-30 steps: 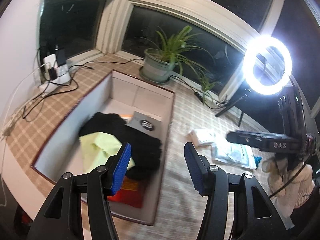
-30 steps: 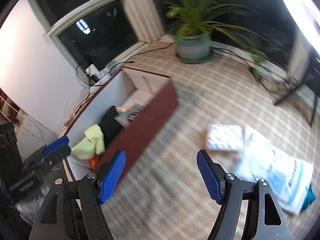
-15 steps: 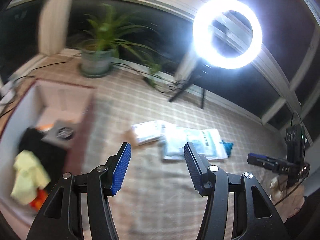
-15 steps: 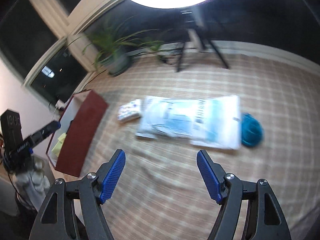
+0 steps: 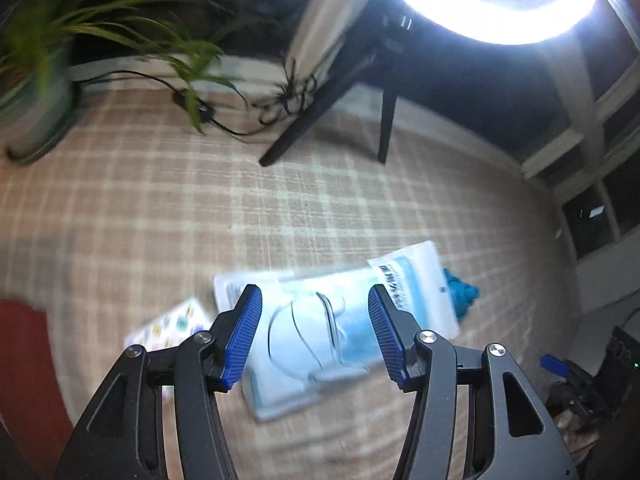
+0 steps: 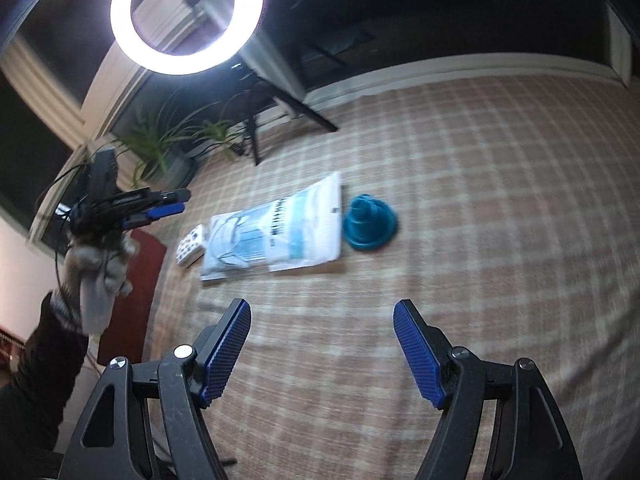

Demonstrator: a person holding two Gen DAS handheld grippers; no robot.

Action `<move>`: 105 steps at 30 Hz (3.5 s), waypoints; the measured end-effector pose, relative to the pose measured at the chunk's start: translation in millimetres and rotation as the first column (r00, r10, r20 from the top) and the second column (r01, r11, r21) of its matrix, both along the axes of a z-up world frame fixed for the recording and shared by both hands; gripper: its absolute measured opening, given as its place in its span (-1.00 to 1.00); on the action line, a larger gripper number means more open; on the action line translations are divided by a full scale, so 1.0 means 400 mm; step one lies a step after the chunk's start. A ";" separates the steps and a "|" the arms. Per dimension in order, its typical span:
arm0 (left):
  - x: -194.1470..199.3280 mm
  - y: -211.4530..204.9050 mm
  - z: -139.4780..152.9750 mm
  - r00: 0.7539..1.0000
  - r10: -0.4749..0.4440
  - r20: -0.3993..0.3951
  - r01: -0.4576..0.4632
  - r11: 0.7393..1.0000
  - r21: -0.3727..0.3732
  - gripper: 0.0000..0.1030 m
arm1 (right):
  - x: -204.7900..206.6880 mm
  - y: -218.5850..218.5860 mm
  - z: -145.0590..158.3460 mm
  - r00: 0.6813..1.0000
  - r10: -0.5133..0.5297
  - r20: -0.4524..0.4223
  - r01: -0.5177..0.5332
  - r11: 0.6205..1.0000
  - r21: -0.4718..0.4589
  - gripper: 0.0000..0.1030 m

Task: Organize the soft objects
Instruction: 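Withdraw both grippers from the box toward the mask packet, then lower both grippers onto the mask packet and close on it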

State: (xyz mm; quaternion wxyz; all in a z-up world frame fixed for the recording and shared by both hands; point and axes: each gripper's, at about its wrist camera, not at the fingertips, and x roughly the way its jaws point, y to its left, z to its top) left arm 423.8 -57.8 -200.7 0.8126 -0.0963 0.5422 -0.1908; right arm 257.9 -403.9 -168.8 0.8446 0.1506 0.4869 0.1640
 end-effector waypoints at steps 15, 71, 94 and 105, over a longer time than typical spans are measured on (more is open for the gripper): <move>0.186 -0.018 -0.144 0.982 -0.052 -0.180 0.071 0.992 0.100 0.05 | 0.003 -0.059 -0.069 0.992 -0.106 -0.063 0.109 0.993 0.047 0.36; -0.406 -0.253 -0.152 0.969 -0.221 -0.112 0.218 0.975 -0.040 0.06 | 0.062 0.092 -0.223 0.975 0.056 -0.214 -0.040 0.996 0.077 0.37; -0.413 -0.245 -0.175 0.967 -0.206 -0.149 0.185 0.972 -0.142 0.01 | 0.057 0.140 -0.281 0.954 0.114 -0.278 -0.078 0.987 0.138 -0.07; -0.459 -0.219 -0.133 0.979 -0.174 -0.101 0.161 0.978 -0.130 -0.15 | 0.024 0.150 -0.270 0.957 0.108 -0.271 -0.073 0.988 0.136 -0.19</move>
